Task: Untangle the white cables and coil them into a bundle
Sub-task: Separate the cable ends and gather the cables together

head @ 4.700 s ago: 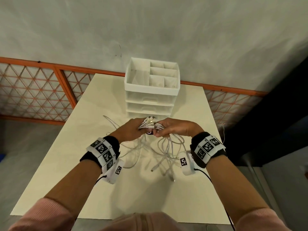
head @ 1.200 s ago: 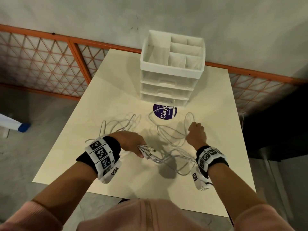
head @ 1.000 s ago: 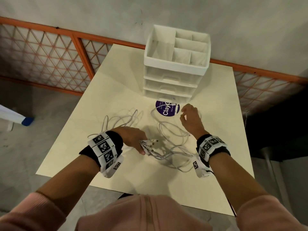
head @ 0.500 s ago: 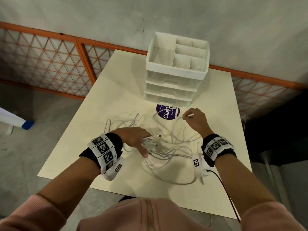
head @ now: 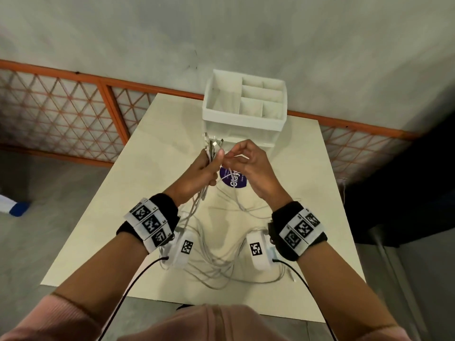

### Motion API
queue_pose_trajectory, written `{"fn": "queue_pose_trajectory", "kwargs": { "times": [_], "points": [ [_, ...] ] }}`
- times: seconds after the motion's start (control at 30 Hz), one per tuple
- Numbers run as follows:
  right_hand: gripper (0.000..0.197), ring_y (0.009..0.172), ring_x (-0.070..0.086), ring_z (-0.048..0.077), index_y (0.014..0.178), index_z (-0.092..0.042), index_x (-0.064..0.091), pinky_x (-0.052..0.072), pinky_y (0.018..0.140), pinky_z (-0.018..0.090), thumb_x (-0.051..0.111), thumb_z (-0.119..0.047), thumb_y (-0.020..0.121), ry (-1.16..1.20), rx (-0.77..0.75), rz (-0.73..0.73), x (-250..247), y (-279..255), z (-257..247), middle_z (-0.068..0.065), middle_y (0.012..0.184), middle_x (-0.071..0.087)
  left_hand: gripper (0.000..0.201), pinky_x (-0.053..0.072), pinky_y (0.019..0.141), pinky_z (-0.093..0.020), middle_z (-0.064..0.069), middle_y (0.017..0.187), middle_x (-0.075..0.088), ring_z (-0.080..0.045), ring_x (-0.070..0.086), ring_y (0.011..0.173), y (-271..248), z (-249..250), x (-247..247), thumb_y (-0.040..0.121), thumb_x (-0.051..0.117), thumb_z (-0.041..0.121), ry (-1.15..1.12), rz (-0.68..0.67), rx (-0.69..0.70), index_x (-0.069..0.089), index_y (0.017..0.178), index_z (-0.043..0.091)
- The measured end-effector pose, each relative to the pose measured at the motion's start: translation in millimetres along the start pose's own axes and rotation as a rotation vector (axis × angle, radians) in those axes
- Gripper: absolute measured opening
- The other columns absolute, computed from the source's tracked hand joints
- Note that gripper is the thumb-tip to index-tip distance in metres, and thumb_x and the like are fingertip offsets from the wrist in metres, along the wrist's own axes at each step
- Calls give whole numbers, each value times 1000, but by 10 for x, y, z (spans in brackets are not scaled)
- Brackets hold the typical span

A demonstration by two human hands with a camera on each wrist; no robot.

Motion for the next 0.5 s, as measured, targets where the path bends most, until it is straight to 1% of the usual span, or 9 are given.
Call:
{"fn": "queue_pose_trajectory", "kwargs": {
  "times": [0.07, 0.13, 0.23, 0.3, 0.33, 0.37, 0.43, 0.47, 0.5],
  "points": [
    [26, 72, 65, 13, 93, -3, 54, 54, 69, 21, 71, 7, 76, -9, 7, 54, 34, -6, 20, 7, 81, 62, 28, 35, 55, -20, 10, 70, 36, -2, 32, 52, -3, -14, 53, 97, 34, 43, -26, 5, 3, 40, 93, 17],
    [24, 70, 65, 11, 96, -2, 56, 53, 67, 18, 70, 5, 77, -10, 15, 84, 35, -8, 32, 8, 79, 63, 27, 35, 56, -21, 6, 73, 33, -4, 32, 55, -21, -29, 73, 99, 31, 40, -29, 21, 12, 36, 96, 14],
    [25, 69, 67, 9, 104, 3, 58, 54, 68, 18, 66, 6, 81, 1, 9, 55, 61, -25, 15, 10, 80, 63, 21, 35, 56, -19, 6, 73, 38, 0, 36, 52, -35, -8, 61, 100, 28, 37, -4, 81, 24, 37, 89, 22],
    [24, 71, 68, 9, 106, 4, 58, 56, 71, 20, 63, 7, 83, 26, -1, 36, 87, -35, 8, 12, 82, 64, 22, 36, 56, -17, 8, 69, 40, 3, 40, 48, -33, 43, 63, 101, 26, 36, 31, 124, 52, 38, 85, 30],
    [23, 73, 68, 10, 106, 4, 58, 57, 74, 21, 62, 6, 84, 37, -4, 31, 94, -40, 1, 12, 83, 64, 23, 37, 57, -17, 8, 69, 42, 4, 43, 48, -30, 65, 61, 101, 25, 36, 47, 144, 62, 38, 84, 31],
    [22, 77, 69, 11, 107, 4, 59, 57, 79, 23, 61, 5, 85, 38, -9, 23, 94, -40, -1, 11, 84, 66, 25, 38, 58, -18, 8, 70, 44, 4, 44, 50, -21, 79, 58, 101, 25, 36, 60, 164, 71, 40, 83, 31],
    [20, 90, 68, 15, 110, 0, 58, 54, 88, 29, 58, -1, 89, -43, -33, 21, 96, -49, -4, 7, 90, 69, 31, 38, 60, -21, 7, 72, 46, -1, 44, 56, 2, 81, 24, 101, 25, 37, 77, 216, 80, 44, 79, 28],
    [20, 98, 67, 17, 112, -3, 55, 52, 90, 30, 55, -6, 93, -97, -51, 37, 107, -67, -8, 6, 96, 69, 34, 38, 61, -23, 5, 73, 47, -5, 43, 58, 14, 72, 3, 101, 26, 38, 80, 241, 72, 46, 77, 25],
    [21, 104, 65, 20, 115, -6, 50, 52, 89, 29, 51, -14, 96, -127, -60, 68, 120, -84, 4, 7, 103, 67, 36, 37, 62, -25, 4, 73, 48, -8, 42, 58, 22, 67, -17, 101, 27, 39, 79, 263, 63, 46, 76, 22]
  ]
}}
Point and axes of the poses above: each hand's wrist, its own y-axis towards the middle knuckle, its own x-axis out of the palm, z = x × y, the point moved 5 cm from there along y, towards the middle knuckle
